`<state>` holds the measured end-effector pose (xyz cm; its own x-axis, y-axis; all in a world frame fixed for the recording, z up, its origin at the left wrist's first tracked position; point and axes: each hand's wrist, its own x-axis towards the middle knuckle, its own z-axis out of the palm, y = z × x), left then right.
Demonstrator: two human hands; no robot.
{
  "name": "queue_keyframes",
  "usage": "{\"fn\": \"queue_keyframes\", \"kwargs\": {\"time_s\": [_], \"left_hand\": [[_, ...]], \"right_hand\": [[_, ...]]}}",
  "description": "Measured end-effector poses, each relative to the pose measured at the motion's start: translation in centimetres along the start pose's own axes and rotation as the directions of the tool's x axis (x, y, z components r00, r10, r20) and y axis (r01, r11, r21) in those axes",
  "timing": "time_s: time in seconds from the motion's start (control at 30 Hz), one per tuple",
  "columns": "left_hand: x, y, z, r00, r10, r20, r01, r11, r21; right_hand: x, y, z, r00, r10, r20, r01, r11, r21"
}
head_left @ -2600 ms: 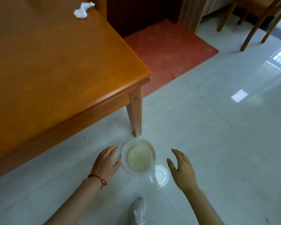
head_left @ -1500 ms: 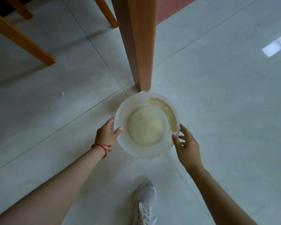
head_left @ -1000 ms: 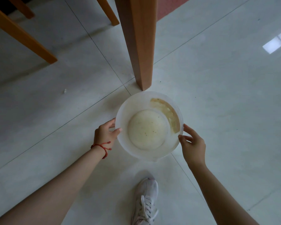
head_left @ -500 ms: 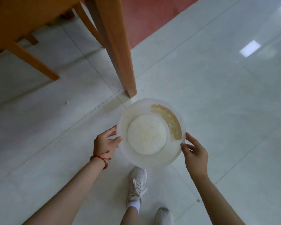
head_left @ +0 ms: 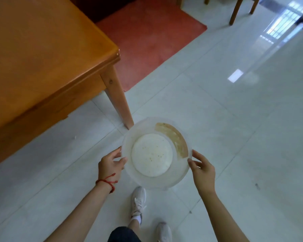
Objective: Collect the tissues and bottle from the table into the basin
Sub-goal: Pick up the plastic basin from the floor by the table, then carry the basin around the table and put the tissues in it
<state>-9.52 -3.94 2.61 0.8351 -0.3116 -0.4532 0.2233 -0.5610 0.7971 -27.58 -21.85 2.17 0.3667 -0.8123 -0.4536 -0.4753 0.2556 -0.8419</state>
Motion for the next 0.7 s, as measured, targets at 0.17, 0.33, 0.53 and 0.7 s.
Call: {"fn": "queue_keyframes", "kwargs": {"time_s": [0.17,0.33,0.53,0.7], "left_hand": [[-2.5,5.2,-2.0,1.000,0.023,0.010,-0.023,0.999,-0.028],[-3.9,10.1,-4.0,0.995,0.077,0.069,-0.075,0.997,-0.029],[-4.2,15.5,-4.9,0.983,0.132,0.127,-0.128,0.991,-0.036],[-4.1,18.8,-4.0,0.978,0.153,0.144,-0.147,0.988,-0.055]], "right_hand": [[-2.5,-5.7,-2.0,0.998,-0.026,-0.051,0.028,0.999,0.031],[-4.3,-10.5,-3.8,0.994,-0.072,-0.085,0.074,0.997,0.019],[-4.8,-15.3,-6.2,0.987,-0.114,-0.117,0.119,0.992,0.036],[-3.6,-17.8,-8.3,0.982,-0.145,-0.119,0.148,0.989,0.017]]}}
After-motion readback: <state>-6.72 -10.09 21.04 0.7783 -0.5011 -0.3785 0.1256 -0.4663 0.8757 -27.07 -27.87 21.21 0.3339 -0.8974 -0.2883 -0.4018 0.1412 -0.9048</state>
